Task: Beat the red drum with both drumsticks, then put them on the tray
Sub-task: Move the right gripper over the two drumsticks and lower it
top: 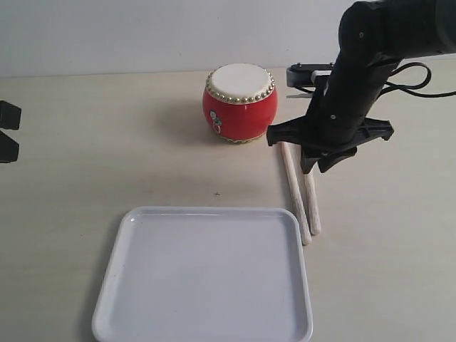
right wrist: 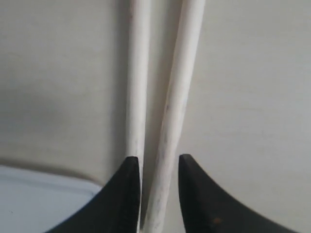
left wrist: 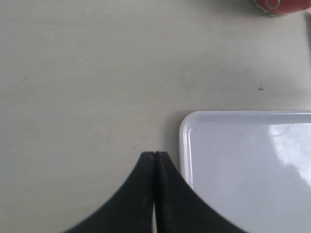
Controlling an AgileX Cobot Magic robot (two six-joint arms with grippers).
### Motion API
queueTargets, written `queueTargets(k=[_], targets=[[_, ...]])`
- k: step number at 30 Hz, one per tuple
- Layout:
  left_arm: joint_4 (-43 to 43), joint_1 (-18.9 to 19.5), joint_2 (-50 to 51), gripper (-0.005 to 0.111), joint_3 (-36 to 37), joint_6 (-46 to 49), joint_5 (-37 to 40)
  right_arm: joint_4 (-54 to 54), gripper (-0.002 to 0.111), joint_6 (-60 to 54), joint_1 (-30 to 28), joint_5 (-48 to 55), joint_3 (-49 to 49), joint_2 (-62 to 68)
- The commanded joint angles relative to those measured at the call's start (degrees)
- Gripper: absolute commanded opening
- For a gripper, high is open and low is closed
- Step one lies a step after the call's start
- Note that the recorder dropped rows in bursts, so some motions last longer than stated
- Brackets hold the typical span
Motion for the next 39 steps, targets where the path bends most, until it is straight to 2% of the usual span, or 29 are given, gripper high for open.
queueTargets(k=[1, 7, 22, 39], targets=[[-1.81, -0.3, 0.02, 0.0, -0.5, 1.69, -0.35, -4.01, 0.029, 3.06, 0.34, -2.43, -0.78, 0.95], [-1.93, -0.3, 0.02, 0.0, -0.5, 1.81, -0.49, -9.28, 0.029, 6.05, 0.34, -2.55, -0.78, 3.04], [-2.76, -0.3, 0.02, 0.0, -0.5, 1.9, -0.6, -7.66, 0.029, 8.43, 0.34, -6.95, -0.78, 5.86], [-3.27, -0.3, 0.02, 0.0, -0.5, 1.9, -0.93, -7.53, 0.029, 10.48, 0.34, -7.35, -0.78, 8.36]])
